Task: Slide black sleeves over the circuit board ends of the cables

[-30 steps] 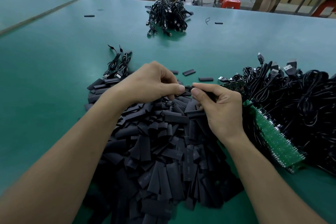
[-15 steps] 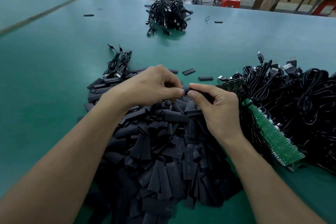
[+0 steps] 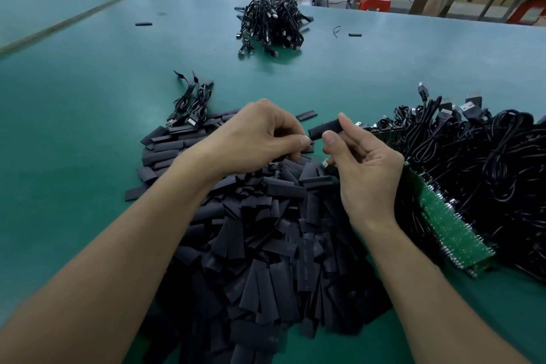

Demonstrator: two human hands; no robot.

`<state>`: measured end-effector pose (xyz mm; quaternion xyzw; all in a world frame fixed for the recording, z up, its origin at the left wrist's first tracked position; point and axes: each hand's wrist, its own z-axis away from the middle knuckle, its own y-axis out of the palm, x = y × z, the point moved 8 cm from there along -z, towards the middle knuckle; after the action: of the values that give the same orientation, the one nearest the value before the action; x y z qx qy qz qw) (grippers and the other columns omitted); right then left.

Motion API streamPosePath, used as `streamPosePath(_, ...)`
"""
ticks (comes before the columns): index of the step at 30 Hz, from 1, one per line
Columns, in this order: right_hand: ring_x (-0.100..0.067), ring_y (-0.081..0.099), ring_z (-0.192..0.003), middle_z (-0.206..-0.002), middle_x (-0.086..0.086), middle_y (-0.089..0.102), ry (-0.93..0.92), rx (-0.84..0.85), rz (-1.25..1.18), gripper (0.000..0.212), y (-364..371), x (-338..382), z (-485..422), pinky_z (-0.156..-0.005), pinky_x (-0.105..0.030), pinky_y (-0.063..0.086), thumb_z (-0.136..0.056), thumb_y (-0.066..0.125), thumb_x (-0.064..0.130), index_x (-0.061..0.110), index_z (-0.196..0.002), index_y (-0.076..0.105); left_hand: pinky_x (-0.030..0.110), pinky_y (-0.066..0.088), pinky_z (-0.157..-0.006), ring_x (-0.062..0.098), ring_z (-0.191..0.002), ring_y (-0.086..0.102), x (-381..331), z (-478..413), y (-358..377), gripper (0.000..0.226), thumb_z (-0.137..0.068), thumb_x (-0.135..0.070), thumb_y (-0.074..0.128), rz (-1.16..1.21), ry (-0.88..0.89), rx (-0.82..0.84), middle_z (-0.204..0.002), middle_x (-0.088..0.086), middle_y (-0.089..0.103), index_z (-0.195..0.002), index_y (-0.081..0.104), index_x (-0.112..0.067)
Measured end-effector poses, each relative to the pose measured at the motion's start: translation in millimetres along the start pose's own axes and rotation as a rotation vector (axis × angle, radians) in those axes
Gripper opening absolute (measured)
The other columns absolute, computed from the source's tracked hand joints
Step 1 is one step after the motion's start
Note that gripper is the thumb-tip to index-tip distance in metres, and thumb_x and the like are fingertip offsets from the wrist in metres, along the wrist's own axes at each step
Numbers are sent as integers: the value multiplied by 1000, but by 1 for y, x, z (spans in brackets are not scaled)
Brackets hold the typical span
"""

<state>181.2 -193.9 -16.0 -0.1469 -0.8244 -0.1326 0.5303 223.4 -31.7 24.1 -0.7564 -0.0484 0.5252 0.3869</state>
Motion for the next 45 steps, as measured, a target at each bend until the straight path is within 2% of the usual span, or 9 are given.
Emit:
streamPosePath(6, -8, 72, -77, -86, 8, 77, -1, 11, 17, 24, 1, 2, 1, -76, -29, 57, -84, 75, 29, 45, -101, 71, 35, 44, -54, 22, -56, 55, 1, -1, 10, 21, -95, -29, 67, -50, -14, 8, -71, -3, 74, -79, 76, -20)
streamPosePath(9, -9, 68, -66, -76, 5, 74, 30, 16, -14, 14, 1, 1, 1, -64, -26, 52, -89, 69, 29, 36, -100, 65, 29, 45, -54, 11, -55, 56, -1, -2, 11, 20, -94, -31, 69, -48, -17, 1, -70, -3, 73, -79, 76, -20)
streamPosePath(16, -9, 61, -58, -74, -1, 74, 66, -19, -154, 13, -2, 4, 1, -54, -19, 47, -102, 54, 11, 20, -96, 47, 36, 51, -89, 14, -94, 68, -1, 3, 8, 15, -84, -26, 79, -167, -36, 70, -100, 0, 71, -96, 78, -19)
streamPosePath(22, -8, 59, -48, -64, 1, 71, 21, -28, 101, 21, -3, 10, 6, -52, -17, 47, -107, 44, 26, 27, -124, 54, 44, 56, -85, 22, -84, 69, 13, 1, -23, 20, -90, -32, 74, -220, -67, -197, -86, 5, 74, -100, 75, -15)
streamPosePath(26, -1, 60, -52, -58, 8, 68, -23, 33, 423, 48, 4, 10, 8, -56, -9, 45, -103, 44, 18, 19, -151, 39, 11, 42, -59, -9, -57, 54, 24, 1, -63, 22, -95, -25, 68, -174, -107, -583, -69, -12, 57, -109, 71, -8)
streamPosePath(30, -10, 58, -73, -73, 6, 63, -64, 21, 620, 51, 4, 18, 8, -67, -13, 32, -98, 50, 14, 12, -148, 43, 26, 34, -72, 23, -82, 55, 52, -1, -106, 24, -102, -21, 55, -250, -262, -828, -90, 7, 61, -118, 64, -5)
streamPosePath(33, -19, 60, -90, -97, -1, 68, 5, 56, 740, 50, 6, 12, 10, -73, -20, 32, -99, 50, 21, 16, -148, 41, 45, 42, -89, 41, -109, 53, 96, -11, -119, 26, -100, -13, 52, -399, -545, -672, -118, 26, 59, -121, 53, 2)
streamPosePath(37, -20, 58, -76, -91, -4, 66, 90, 42, 721, 27, 1, 8, 10, -64, -33, 40, -100, 48, 23, 20, -127, 48, 48, 42, -98, 46, -121, 47, 129, -8, -108, 38, -92, -2, 54, -437, -753, -461, -130, 30, 51, -129, 46, 5)
streamPosePath(45, -10, 59, -58, -73, 6, 65, -317, 24, 498, 12, 14, 50, 19, -52, -17, 42, -97, 52, 11, 22, -100, 47, 30, 42, -107, 17, -122, 56, 59, -11, -66, 36, -90, -15, 70, -320, -235, -458, -125, 1, 64, -125, 67, -18)
